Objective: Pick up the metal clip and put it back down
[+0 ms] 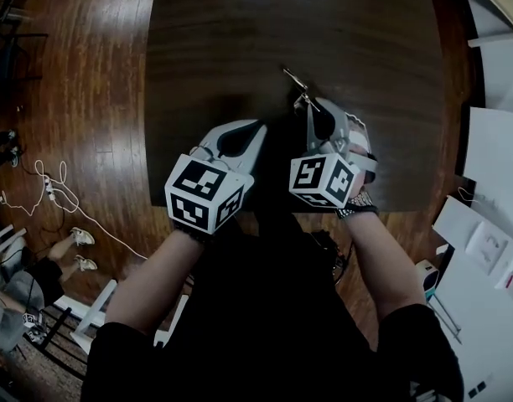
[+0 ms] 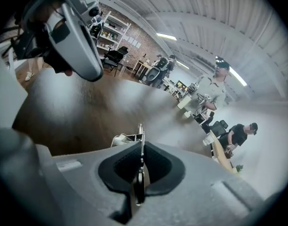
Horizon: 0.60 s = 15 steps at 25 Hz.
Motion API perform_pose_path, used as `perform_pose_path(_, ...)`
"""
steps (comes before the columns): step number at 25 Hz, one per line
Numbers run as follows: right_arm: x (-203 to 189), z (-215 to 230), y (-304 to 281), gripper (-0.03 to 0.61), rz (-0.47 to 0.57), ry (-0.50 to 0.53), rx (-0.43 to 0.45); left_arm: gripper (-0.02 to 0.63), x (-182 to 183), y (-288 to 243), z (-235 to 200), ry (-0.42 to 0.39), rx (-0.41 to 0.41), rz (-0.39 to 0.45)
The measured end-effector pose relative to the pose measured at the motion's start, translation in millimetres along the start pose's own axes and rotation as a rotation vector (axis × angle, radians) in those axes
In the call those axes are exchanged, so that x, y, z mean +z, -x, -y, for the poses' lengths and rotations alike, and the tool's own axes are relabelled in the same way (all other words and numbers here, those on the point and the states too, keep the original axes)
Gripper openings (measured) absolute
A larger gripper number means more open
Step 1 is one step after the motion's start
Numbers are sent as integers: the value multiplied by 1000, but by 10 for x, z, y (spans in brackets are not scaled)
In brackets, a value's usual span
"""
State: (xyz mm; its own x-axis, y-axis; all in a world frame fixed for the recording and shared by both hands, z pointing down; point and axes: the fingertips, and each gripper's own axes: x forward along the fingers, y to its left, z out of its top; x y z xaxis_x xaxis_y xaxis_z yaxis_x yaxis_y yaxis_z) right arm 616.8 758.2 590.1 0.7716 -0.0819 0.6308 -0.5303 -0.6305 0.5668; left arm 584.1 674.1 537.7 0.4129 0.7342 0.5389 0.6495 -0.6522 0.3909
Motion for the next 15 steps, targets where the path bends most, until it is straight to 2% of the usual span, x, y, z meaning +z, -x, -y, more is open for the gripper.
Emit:
perform_pose_path(9,-118,-56,-123,-5,-20,50,-32,15,-99,-82,-42,13,16,-26)
perform_pose_path(15,-201,-160,-161,23,-27,78,-5,15,-109,-96,-39,14,21,-32)
